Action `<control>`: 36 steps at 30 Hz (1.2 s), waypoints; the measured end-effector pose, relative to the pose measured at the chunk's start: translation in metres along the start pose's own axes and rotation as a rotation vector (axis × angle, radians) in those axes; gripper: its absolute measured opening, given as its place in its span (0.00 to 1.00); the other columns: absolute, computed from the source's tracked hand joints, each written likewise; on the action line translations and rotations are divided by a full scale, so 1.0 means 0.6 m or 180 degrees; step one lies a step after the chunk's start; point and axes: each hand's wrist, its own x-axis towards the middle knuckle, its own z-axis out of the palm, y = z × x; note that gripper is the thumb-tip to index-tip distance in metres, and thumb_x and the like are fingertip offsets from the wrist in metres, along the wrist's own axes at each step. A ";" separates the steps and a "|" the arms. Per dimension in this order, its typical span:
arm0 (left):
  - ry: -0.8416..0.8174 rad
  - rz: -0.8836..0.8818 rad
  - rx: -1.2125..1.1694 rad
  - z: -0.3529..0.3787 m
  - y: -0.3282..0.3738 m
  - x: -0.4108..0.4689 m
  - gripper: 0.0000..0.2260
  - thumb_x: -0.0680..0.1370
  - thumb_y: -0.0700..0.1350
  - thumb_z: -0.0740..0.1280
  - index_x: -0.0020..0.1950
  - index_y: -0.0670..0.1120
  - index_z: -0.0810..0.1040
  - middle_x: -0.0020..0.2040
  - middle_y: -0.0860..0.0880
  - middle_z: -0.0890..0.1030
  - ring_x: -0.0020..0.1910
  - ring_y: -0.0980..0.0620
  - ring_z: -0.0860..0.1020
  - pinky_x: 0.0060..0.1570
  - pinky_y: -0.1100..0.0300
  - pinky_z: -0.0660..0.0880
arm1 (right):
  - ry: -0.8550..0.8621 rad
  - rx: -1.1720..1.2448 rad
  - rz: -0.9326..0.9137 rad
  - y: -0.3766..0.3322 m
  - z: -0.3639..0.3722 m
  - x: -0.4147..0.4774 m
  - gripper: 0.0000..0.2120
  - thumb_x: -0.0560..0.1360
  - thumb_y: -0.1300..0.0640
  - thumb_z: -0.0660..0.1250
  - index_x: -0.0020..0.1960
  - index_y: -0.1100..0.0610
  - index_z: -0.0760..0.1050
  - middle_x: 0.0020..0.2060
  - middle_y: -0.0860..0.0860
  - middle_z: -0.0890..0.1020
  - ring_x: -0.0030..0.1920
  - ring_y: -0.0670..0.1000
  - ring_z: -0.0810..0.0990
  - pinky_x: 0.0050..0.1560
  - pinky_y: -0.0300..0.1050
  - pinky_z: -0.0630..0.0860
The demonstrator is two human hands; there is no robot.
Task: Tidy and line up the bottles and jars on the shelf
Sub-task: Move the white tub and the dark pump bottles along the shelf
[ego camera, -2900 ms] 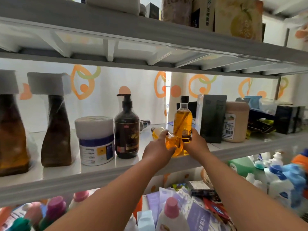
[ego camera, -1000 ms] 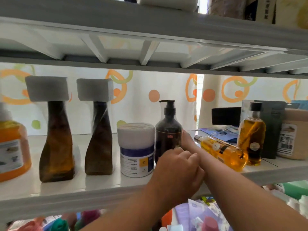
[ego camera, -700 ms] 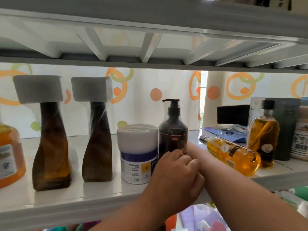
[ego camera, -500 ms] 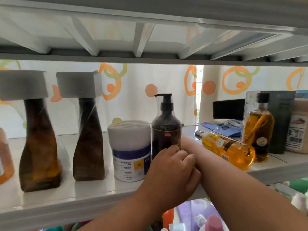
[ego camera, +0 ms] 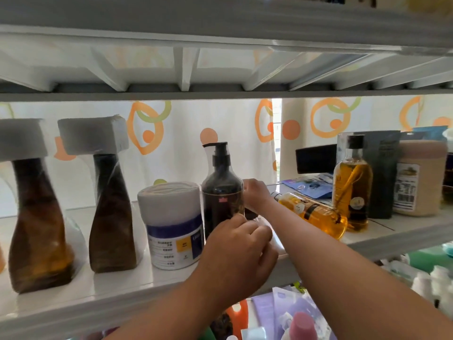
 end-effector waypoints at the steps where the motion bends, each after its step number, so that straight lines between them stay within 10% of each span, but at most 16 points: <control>1: -0.0019 -0.0044 -0.0020 0.001 0.003 0.000 0.11 0.73 0.51 0.59 0.38 0.51 0.80 0.32 0.56 0.80 0.31 0.57 0.75 0.29 0.62 0.75 | 0.0143 0.0032 0.0006 0.007 -0.003 -0.006 0.17 0.76 0.54 0.62 0.30 0.55 0.67 0.29 0.51 0.74 0.32 0.50 0.71 0.33 0.38 0.65; 5: -0.0100 -0.0153 -0.0028 0.011 0.013 -0.003 0.11 0.74 0.51 0.59 0.38 0.50 0.79 0.31 0.55 0.79 0.31 0.56 0.74 0.29 0.59 0.75 | 0.0300 -0.0060 0.0003 0.008 -0.003 -0.037 0.06 0.73 0.57 0.68 0.43 0.56 0.71 0.39 0.50 0.73 0.41 0.51 0.73 0.37 0.34 0.66; 9: -0.0090 -0.0222 -0.0042 0.020 0.022 -0.008 0.12 0.74 0.51 0.57 0.38 0.50 0.79 0.30 0.54 0.79 0.29 0.56 0.74 0.26 0.59 0.74 | -0.0234 -0.0325 0.0583 0.005 -0.023 -0.052 0.34 0.69 0.49 0.72 0.69 0.53 0.59 0.61 0.56 0.71 0.59 0.56 0.72 0.51 0.44 0.72; 25: -0.0112 -0.1407 -0.0892 0.007 0.043 -0.025 0.12 0.78 0.48 0.58 0.50 0.48 0.81 0.42 0.50 0.83 0.36 0.56 0.77 0.36 0.63 0.73 | 0.0560 0.0603 -0.0209 0.001 -0.044 -0.189 0.33 0.73 0.55 0.69 0.71 0.46 0.54 0.63 0.55 0.73 0.59 0.56 0.75 0.50 0.41 0.72; 36: -0.0243 -0.0957 -0.0893 0.024 0.065 -0.058 0.09 0.78 0.47 0.58 0.54 0.45 0.73 0.48 0.47 0.80 0.44 0.51 0.76 0.43 0.58 0.72 | 0.0877 0.1031 -0.0269 0.007 -0.036 -0.233 0.49 0.70 0.57 0.72 0.75 0.45 0.38 0.71 0.54 0.64 0.69 0.55 0.66 0.65 0.51 0.69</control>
